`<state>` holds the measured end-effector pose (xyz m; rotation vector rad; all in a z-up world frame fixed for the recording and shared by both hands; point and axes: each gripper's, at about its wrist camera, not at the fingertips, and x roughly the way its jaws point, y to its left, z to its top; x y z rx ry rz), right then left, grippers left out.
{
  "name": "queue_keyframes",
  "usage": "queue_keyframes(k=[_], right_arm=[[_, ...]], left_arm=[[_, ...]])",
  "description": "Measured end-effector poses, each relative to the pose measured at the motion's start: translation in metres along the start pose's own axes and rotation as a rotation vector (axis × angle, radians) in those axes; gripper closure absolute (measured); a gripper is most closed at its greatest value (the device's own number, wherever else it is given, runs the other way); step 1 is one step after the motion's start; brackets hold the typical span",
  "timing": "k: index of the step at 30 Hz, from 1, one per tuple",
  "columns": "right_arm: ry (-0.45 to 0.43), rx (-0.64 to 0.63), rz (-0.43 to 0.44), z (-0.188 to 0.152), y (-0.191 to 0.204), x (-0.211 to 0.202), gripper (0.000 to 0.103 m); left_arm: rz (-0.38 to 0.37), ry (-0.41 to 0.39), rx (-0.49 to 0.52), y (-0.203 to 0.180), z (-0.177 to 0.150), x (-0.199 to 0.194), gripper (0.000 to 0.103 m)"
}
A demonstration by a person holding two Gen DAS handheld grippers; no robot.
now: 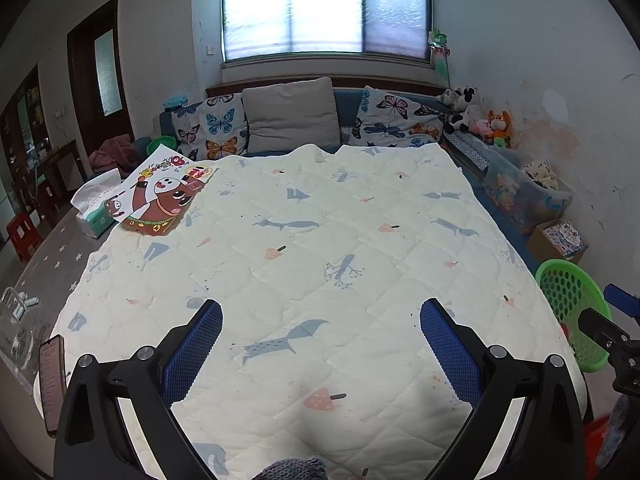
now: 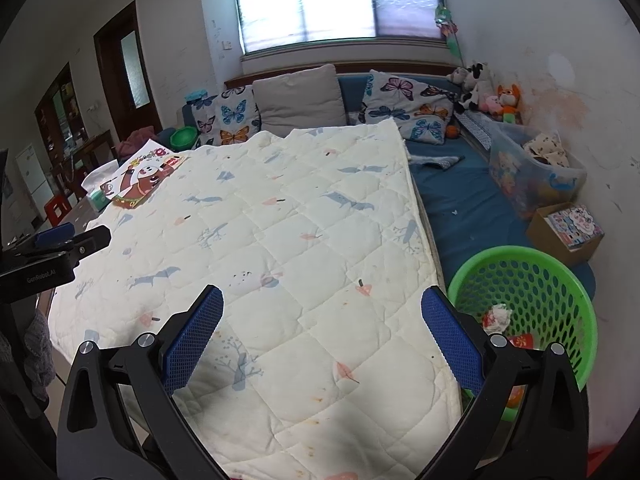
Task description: Collect trash
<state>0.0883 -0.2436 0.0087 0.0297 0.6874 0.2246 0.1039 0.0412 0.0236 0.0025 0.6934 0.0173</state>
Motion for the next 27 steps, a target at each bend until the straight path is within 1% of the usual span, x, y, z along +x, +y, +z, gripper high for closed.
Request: queue_keyframes(k=[9, 27], right_arm=[[-0.003, 0.004, 0.002, -0.002, 0.003, 0.000, 0.004], [-0.001, 0.009, 0.005, 0.000, 0.001, -0.001, 0.004]], left_arm=[[0.000, -0.003, -0.006, -0.003, -0.002, 0.001, 0.007], [-0.006, -0.014, 0.020, -0.015, -0.004, -0.003, 0.007]])
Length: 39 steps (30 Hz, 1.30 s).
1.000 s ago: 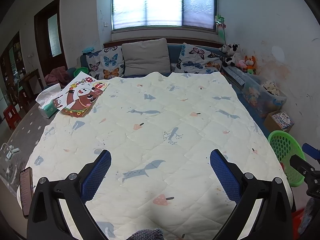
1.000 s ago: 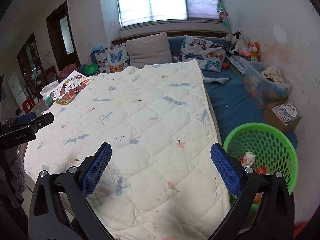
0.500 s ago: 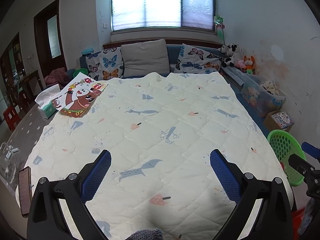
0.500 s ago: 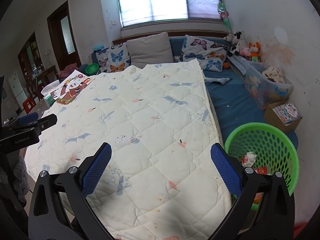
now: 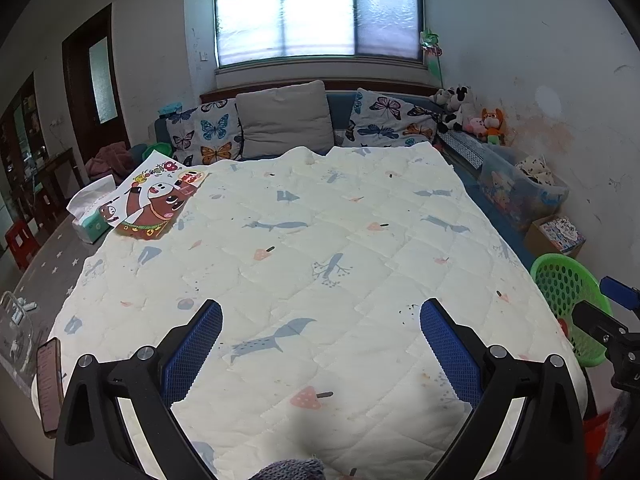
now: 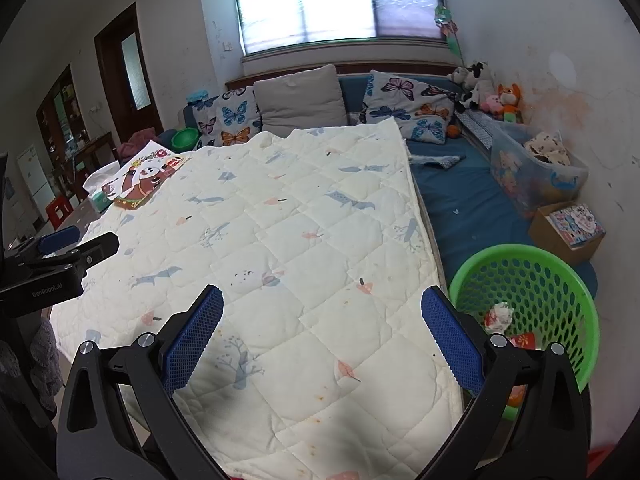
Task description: Collect trash
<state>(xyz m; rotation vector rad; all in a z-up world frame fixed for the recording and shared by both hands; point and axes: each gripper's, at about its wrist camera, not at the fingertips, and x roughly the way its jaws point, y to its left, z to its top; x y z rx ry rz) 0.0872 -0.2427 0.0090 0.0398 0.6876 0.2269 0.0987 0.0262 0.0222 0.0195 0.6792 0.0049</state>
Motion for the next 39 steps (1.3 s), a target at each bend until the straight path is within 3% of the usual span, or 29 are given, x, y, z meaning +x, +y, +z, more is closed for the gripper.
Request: queue_keyframes(k=[39], right_arm=[[0.007, 0.010, 0.003, -0.003, -0.002, 0.000, 0.004]], left_arm=[[-0.008, -0.005, 0.017, -0.014, 0.000, 0.000, 0.007]])
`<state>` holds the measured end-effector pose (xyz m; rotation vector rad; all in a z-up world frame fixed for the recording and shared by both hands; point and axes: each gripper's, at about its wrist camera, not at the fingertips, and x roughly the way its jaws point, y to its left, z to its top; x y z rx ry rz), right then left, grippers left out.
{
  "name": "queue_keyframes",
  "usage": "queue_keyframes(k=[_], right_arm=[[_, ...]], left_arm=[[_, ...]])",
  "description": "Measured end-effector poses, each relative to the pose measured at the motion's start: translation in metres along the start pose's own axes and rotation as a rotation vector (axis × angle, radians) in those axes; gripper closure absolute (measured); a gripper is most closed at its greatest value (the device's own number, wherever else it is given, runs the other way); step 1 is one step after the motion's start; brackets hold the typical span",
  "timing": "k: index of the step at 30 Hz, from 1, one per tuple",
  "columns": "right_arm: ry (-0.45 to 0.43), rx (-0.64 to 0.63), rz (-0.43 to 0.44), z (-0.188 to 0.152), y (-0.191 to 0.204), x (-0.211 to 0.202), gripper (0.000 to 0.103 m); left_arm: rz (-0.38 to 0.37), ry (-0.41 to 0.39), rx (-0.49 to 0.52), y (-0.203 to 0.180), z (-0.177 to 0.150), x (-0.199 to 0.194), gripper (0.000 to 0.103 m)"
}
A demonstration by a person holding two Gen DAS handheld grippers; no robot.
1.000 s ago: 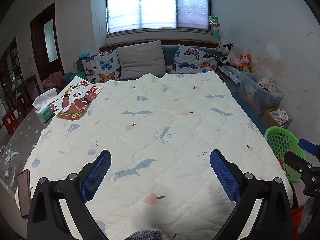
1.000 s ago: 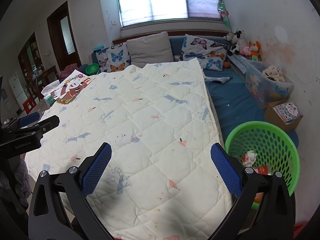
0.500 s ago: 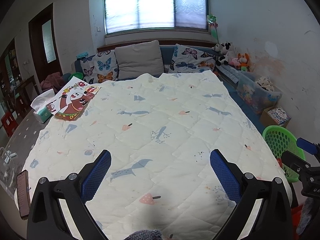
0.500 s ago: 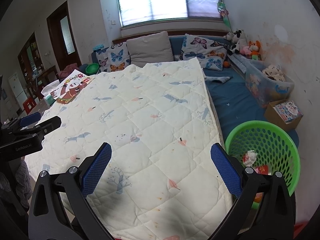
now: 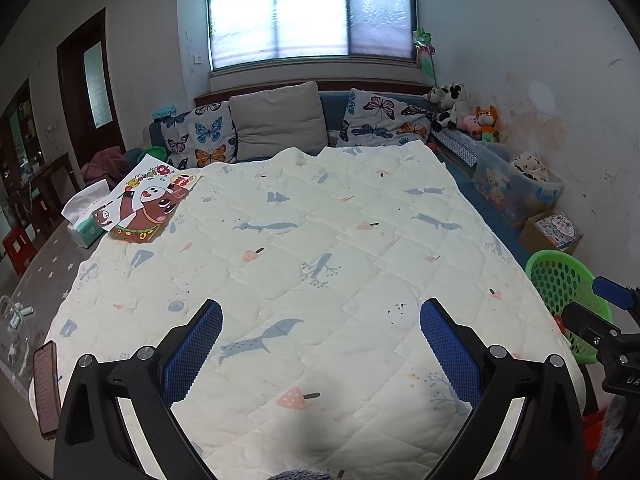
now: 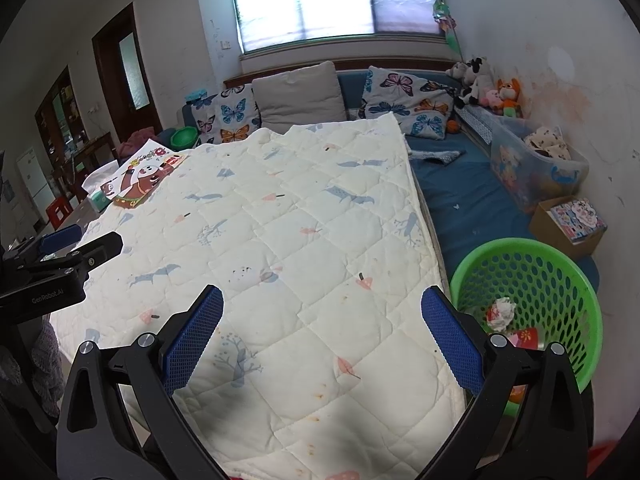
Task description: Collect trash
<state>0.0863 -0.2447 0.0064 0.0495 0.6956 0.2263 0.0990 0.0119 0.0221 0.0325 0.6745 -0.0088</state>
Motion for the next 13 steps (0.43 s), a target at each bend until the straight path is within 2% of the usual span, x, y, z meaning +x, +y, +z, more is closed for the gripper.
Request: queue_keyframes(k=[13], right_arm=[[0.001, 0.000, 0.002, -0.0001, -0.0010, 0.0007, 0.004]], left_arm=[[0.000, -0.003, 0.010, -0.0022, -0.0003, -0.0003, 0.007]])
